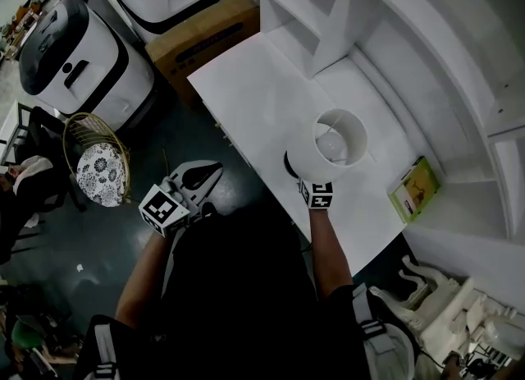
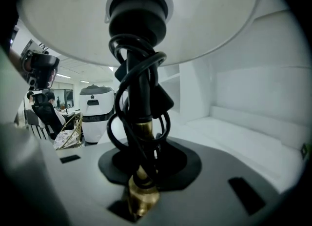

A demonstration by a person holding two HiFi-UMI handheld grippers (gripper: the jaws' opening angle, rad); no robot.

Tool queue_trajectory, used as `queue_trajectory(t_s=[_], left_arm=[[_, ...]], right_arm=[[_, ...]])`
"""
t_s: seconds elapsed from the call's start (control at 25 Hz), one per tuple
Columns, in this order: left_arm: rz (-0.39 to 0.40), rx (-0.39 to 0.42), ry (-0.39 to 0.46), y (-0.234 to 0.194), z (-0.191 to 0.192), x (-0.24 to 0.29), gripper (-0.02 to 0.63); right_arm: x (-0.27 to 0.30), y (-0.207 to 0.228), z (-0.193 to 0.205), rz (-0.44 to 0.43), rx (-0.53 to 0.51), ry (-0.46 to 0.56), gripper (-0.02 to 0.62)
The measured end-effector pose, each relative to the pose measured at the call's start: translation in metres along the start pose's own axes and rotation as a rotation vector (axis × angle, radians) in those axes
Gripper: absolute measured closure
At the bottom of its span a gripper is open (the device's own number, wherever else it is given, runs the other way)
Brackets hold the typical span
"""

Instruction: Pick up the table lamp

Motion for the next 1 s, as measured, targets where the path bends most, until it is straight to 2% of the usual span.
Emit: queue_trajectory(t_s=[0.64,1.0], left_arm=[[0.0,-0.016,0.024,0.0,-0.006,0.001,0.594],[-0.004,-0.023,0.063,0.003,-0.016,0.007,0.594]], right_arm=[[-0.007,0.023,-0.023,0.023,0.004,0.005,0.506],[-0.019,0.031,-0.051,-0.026,-0.004,0.002,0.508]])
Point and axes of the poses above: the fingertips, and each gripper's own axes: x forward along the fingers, y to its right, z out of its underside, the point moved 8 cm from there along -x, backward along the fingers, and after that the axes turned 6 degrees about -x, right-handed, at the moved point
